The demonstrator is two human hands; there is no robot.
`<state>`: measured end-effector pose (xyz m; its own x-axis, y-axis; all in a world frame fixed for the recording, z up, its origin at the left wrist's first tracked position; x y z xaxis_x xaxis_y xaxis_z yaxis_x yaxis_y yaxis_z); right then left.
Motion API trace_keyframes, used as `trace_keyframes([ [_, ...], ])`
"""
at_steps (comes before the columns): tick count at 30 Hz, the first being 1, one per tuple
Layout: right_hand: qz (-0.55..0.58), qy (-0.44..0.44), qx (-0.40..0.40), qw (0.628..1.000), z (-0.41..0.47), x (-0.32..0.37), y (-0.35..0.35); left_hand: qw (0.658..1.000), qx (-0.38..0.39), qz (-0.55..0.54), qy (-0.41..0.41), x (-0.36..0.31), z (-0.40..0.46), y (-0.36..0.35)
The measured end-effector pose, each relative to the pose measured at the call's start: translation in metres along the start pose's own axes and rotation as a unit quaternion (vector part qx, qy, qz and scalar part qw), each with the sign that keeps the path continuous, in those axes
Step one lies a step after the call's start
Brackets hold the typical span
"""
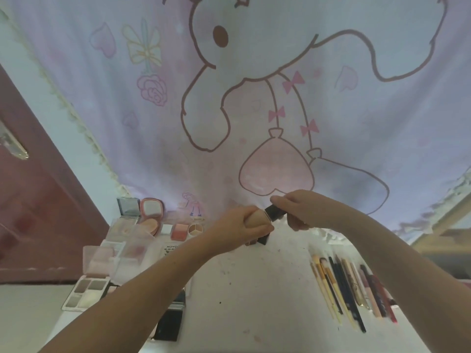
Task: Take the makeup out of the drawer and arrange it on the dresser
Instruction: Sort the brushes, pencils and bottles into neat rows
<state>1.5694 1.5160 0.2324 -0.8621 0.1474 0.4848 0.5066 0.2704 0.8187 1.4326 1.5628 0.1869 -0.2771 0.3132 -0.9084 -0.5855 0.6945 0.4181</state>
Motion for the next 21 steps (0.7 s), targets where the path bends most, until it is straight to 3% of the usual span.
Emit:
trace_keyframes([
  [4,0.022,0.055,0.021,0.998,-0.002,0.003,0.007,1.000,-0.012,0.015,0.003,0.003,0.003,0.002],
  [9,0.028,-0.016,0.022,0.999,-0.002,0.000,0.014,1.000,-0.022,0.009,-0.010,-0.002,0.010,0.004],
  [12,0.004,0.020,0.011,1.000,0.001,-0.003,0.017,1.000,-0.015,0.020,-0.010,-0.003,0.013,0.002],
  [14,0.041,0.039,0.029,0.998,-0.002,-0.004,0.019,1.000,-0.020,0.020,-0.008,-0.001,0.013,0.001],
  [17,0.132,-0.005,0.042,0.990,-0.004,-0.007,0.018,1.000,-0.025,0.012,-0.010,0.000,0.014,0.000],
  [21,0.075,-0.015,0.016,0.997,0.000,-0.010,0.018,0.999,-0.022,0.011,-0.023,-0.003,0.016,-0.003],
])
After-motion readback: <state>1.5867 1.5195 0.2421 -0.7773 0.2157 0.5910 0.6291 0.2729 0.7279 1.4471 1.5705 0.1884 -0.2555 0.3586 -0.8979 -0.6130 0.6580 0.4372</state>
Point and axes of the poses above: each hand's wrist, its own z-axis towards the middle knuckle, its own y-axis out of the back of the hand, x = y × z, the point moved 6 cm from there along z, towards the middle knuckle, and after that the axes turned 8 degrees about -z, right-handed, at the moved point
